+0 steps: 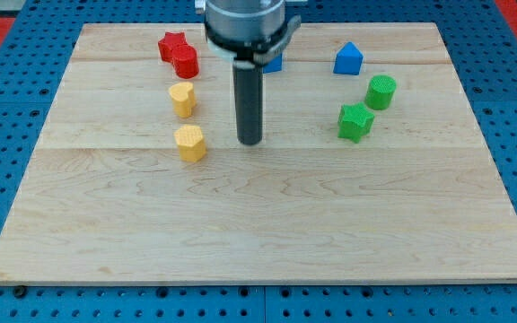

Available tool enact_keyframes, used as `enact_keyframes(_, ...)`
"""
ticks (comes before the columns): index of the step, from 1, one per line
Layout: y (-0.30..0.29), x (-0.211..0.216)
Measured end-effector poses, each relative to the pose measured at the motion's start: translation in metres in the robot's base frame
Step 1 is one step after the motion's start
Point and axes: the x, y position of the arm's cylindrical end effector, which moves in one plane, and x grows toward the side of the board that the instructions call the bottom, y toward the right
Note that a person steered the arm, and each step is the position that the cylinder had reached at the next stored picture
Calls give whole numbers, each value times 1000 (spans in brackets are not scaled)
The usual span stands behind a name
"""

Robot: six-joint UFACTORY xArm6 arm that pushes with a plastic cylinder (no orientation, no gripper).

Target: Keep the yellow hexagon at the left of the yellow heart

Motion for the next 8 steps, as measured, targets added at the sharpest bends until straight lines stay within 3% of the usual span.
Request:
enact_keyframes(1,-31,24)
enact_keyframes(3,-93,-23)
enact_keyframes(5,-95,-73)
enact_keyframes(8,-100,-84)
